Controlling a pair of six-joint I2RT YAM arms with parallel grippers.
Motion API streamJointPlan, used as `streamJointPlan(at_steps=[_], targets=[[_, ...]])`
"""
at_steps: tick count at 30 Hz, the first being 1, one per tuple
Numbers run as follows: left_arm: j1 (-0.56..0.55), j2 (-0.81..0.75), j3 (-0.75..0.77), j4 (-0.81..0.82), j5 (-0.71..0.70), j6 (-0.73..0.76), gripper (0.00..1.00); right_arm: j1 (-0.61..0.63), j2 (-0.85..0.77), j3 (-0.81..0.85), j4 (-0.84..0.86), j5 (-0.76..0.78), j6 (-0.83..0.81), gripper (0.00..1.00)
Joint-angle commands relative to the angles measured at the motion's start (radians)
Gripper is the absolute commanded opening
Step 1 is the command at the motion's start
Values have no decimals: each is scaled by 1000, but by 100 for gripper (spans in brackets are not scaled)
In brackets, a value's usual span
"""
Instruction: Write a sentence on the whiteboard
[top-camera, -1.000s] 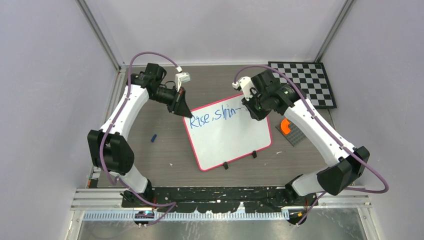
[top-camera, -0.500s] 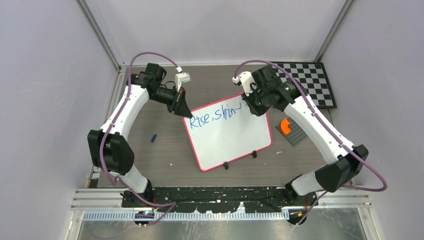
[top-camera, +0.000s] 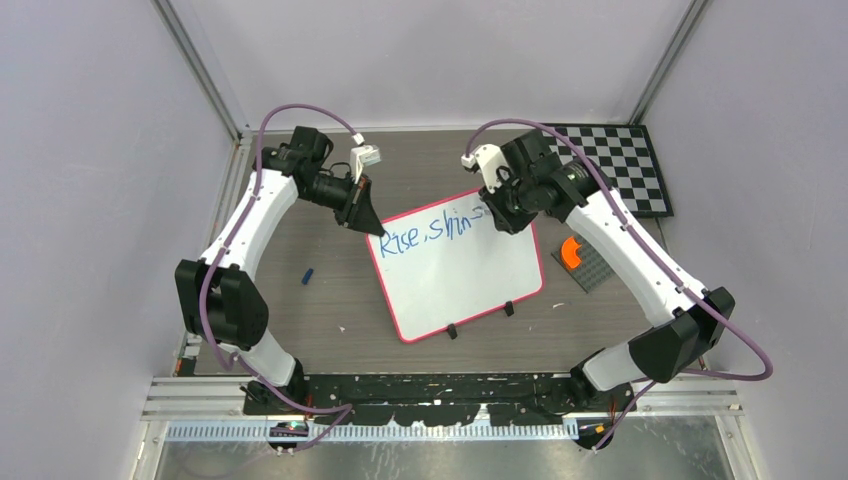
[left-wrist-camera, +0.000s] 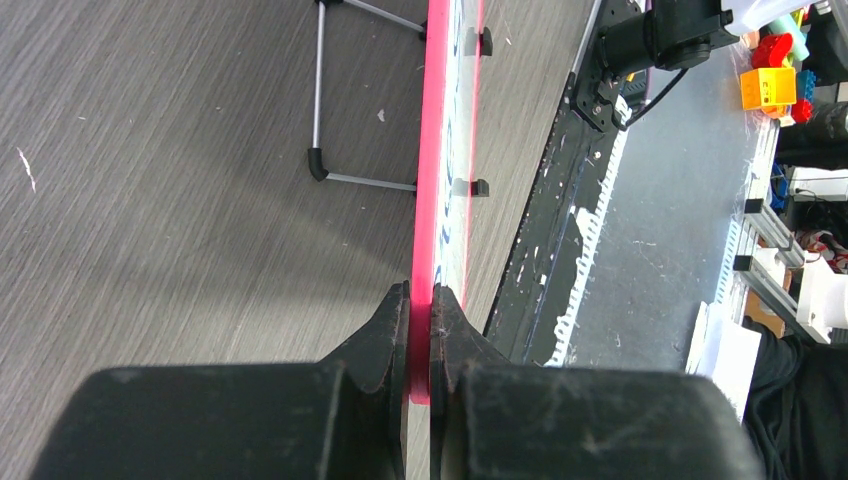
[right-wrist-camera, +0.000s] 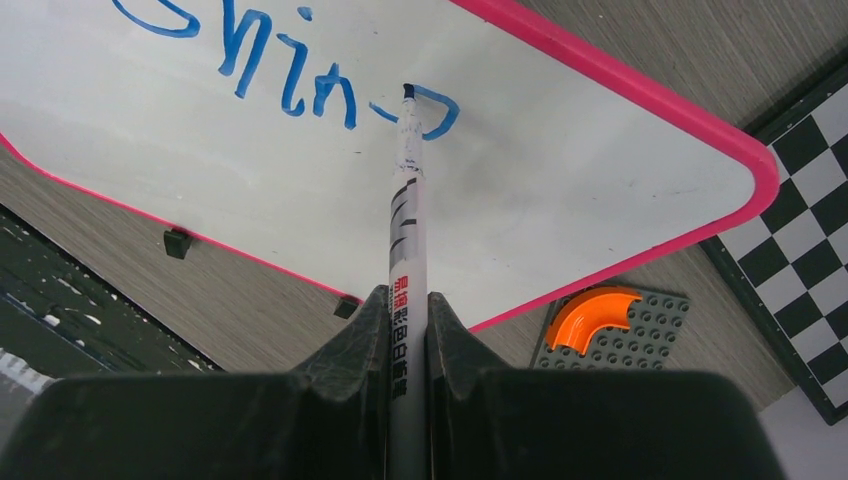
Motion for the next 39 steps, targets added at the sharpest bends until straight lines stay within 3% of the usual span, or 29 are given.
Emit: streamJointPlan(at_steps=[1,24,34,39], targets=[[-4,-1,-11,32,-70,31,0,5,1,-22,36,-13,-3,0],[-4,-10,-25,38,-70,30,0,-26,-59,-93,11,62,-36,0],[-4,-11,-24,43,-68,19,0,-23,-25,34,-67,-3,-29,0],[-4,-19,-27,57,-68,0,0,59,-49,49,-110,-30,-29,0]])
